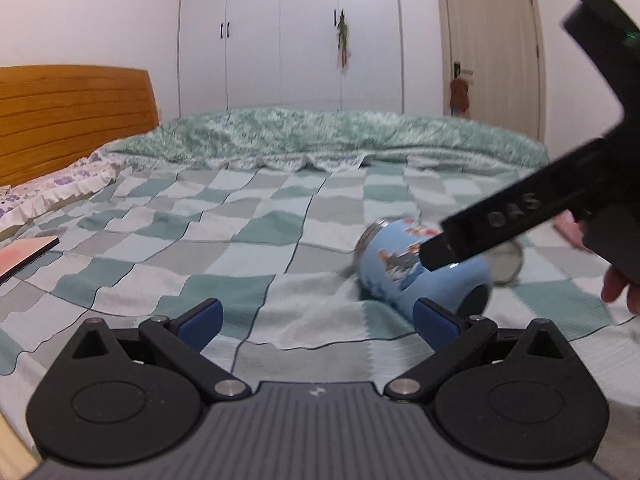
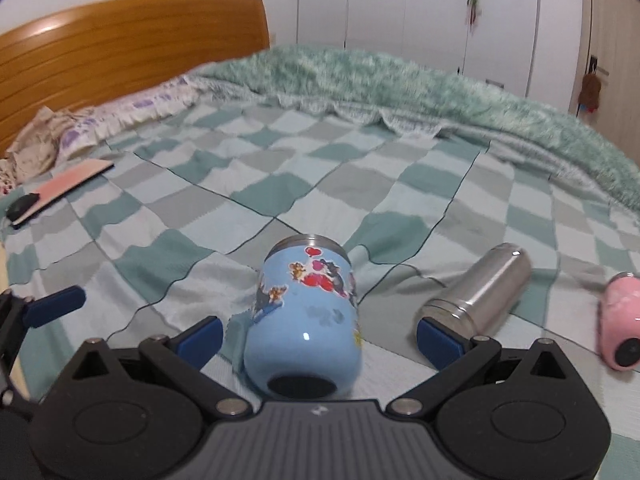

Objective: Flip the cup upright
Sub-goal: 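Move the right gripper to the lying blue tumbler and close on its body, then lift the blue tumbler with the right gripper and rotate it toward the left gripper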

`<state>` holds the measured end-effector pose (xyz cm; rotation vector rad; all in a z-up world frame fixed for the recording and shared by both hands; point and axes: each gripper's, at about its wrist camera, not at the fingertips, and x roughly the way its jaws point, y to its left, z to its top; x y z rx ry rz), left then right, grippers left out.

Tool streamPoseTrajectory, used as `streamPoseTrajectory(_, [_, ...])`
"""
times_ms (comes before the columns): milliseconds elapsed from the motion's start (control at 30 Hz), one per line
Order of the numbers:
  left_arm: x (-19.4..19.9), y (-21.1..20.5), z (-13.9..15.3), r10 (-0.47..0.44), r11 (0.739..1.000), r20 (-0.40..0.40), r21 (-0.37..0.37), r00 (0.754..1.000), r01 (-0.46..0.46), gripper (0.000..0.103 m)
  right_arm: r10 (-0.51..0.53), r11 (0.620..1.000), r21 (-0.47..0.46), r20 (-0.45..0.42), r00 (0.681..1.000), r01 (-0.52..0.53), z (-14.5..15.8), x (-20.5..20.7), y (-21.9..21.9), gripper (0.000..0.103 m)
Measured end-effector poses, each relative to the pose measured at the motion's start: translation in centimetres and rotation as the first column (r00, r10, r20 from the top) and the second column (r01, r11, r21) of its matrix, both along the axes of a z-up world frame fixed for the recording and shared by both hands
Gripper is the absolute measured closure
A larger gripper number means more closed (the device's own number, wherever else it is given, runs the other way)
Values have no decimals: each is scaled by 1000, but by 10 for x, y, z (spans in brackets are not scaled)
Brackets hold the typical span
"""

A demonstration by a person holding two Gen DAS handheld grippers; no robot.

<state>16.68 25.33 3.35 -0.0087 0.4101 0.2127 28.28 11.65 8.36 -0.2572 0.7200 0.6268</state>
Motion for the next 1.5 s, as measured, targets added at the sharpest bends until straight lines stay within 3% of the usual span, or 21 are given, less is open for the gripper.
streamPoseTrajectory(200, [22,16,-9,23,1000,-84,-11,996,-24,0,-39,997,-68,-100,994,32,-26,32,32,0])
streamPoseTrajectory(267, [27,20,-12,29,999,-104,-13,994,-30,0,-44,996,-83,-121,992,35,-33,37,36,4])
streamPoseTrajectory(333, [31,22,-14,21,1000,-122,-17,992,-23,0,-45,995,-92,-164,985,30,-41,44,41,20])
streamPoseTrajectory(367, [33,22,-15,24,1000,-127,-14,992,-26,0,-50,995,-98,-176,983,33,-44,45,42,19])
streamPoseTrajectory(500, [31,23,-17,26,999,-133,-19,991,-29,0,-36,992,-123,-142,989,18,-46,40,45,20])
streamPoseTrajectory(833, [-2,1,3,5,999,-76,-31,997,-7,0,0,1000,26,-108,994,2,-8,-1,-18,20])
streamPoseTrajectory(1100, [-54,-38,23,-88,996,-22,-35,996,87,0,-12,995,99,-147,989,27,24,-62,-103,20])
streamPoseTrajectory(1267, [-82,-66,20,-159,987,-20,-38,987,158,0,-64,989,118,-217,974,91,9,-92,-150,20])
streamPoseTrajectory(1500, [-105,-90,5,-205,977,-58,-64,977,202,0,-199,971,74,-280,939,228,-35,-109,-177,20])
